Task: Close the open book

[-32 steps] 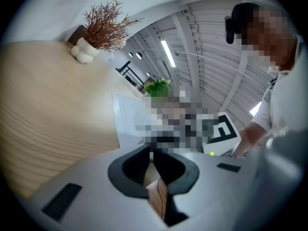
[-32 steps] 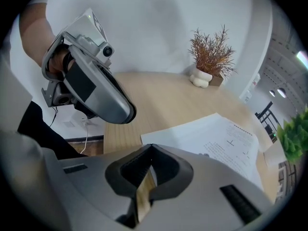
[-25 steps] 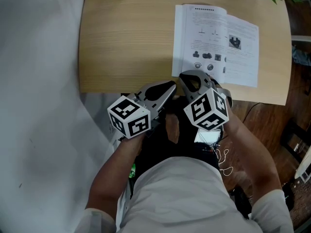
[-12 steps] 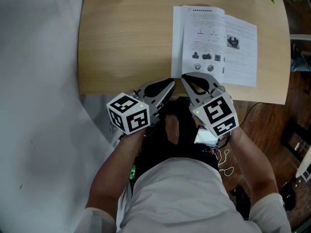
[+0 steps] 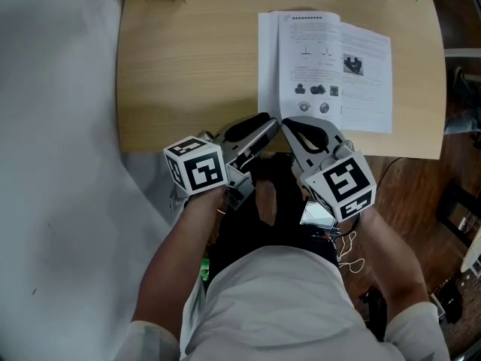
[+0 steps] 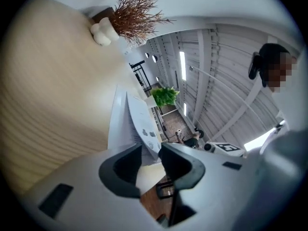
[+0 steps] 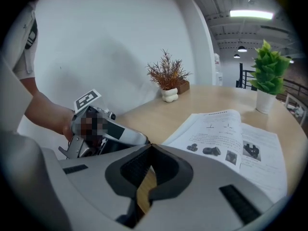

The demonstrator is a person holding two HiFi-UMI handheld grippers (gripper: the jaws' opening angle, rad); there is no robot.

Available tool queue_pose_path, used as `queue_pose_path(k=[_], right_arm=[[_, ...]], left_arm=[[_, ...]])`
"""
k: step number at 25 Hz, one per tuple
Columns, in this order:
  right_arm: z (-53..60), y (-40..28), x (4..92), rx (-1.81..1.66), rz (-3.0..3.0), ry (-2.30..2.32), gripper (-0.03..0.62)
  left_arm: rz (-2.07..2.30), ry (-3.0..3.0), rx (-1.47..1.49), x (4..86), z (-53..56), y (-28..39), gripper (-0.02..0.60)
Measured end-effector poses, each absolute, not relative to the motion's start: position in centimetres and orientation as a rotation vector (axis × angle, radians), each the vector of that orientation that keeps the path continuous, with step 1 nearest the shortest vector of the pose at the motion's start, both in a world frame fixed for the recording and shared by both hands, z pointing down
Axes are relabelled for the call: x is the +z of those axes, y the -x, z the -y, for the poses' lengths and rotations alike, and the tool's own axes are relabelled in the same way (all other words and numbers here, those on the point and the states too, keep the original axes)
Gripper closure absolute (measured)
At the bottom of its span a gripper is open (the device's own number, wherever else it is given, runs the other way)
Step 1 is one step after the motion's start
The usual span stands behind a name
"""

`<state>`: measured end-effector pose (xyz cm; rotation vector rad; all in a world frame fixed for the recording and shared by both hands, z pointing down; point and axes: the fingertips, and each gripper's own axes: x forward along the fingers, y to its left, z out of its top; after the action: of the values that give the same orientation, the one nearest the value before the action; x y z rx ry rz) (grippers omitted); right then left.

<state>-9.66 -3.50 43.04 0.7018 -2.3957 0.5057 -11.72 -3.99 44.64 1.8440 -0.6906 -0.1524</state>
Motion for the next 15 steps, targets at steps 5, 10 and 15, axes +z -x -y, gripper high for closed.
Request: queue_pose_path(k=[5, 10, 15], right_arm=[[3.4, 10.0, 42.0, 0.444, 2.429, -0.688, 0.594], [3.1, 10.1, 41.5, 0.375, 2.436, -0.655, 0.594], [3.0, 10.3, 41.3, 0.319, 2.443, -0.631, 0.594]], left_arm=[[0.664, -1.756, -0.237, 44.5, 5.1, 11.3, 0.479], [0.612, -1.687, -0.262, 44.7, 5.8, 10.8, 0.479], [0.558, -1.657, -0.260, 45.0, 6.2, 10.2, 0.479]])
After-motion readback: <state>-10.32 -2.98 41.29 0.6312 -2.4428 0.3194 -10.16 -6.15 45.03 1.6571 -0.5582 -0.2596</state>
